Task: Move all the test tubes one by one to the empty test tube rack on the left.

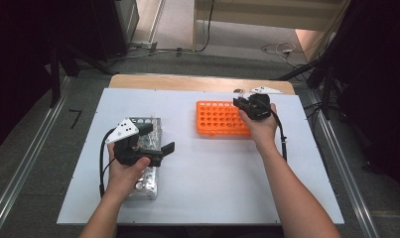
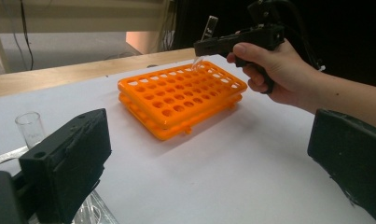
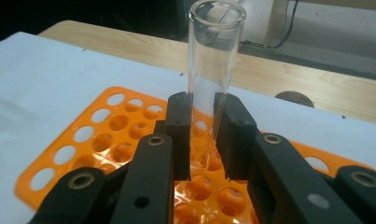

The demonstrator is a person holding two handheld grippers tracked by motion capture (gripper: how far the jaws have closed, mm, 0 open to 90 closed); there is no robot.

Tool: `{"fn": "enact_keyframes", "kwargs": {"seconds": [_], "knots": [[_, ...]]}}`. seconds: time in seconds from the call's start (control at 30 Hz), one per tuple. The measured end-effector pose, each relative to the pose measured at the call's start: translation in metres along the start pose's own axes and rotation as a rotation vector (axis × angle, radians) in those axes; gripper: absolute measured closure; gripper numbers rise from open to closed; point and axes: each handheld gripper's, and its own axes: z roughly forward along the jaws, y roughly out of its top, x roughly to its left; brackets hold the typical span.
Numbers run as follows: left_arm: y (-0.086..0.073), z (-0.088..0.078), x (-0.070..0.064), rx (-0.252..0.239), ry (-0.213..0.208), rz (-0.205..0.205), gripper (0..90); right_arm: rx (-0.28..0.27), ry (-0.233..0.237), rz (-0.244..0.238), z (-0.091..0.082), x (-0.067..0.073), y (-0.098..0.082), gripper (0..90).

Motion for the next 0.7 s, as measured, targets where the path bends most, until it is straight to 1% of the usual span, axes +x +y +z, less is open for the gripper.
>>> {"fn": "enact_keyframes", "kwargs": {"seconds": [0.2, 0.3, 0.4, 0.43, 0.53, 0.63, 0.7], "knots": [[0.0, 0.003, -0.005, 0.001, -0.012, 0.009, 0.0, -0.004, 0.06, -0.037, -0.019, 0.009, 0.0, 74.1], [0.001, 0.004, -0.007, 0.003, -0.019, 0.012, 0.0, 0.003, 0.086, -0.059, -0.027, 0.015, -0.004, 74.1], [0.001, 0.005, -0.009, 0.005, -0.024, 0.016, 0.0, 0.005, 0.109, -0.068, -0.036, 0.02, -0.01, 74.2], [0.001, 0.006, -0.01, 0.005, -0.025, 0.017, 0.0, 0.008, 0.115, -0.069, -0.038, 0.022, -0.012, 74.2], [0.001, 0.008, -0.013, 0.011, -0.028, 0.023, 0.0, 0.013, 0.118, -0.096, -0.046, 0.028, -0.018, 74.2], [0.001, 0.01, -0.016, 0.009, -0.04, 0.022, 0.0, 0.019, 0.135, -0.106, -0.054, 0.034, -0.025, 74.2], [0.001, 0.012, -0.019, 0.013, -0.044, 0.029, 0.0, 0.021, 0.152, -0.114, -0.059, 0.039, -0.028, 74.2]]}}
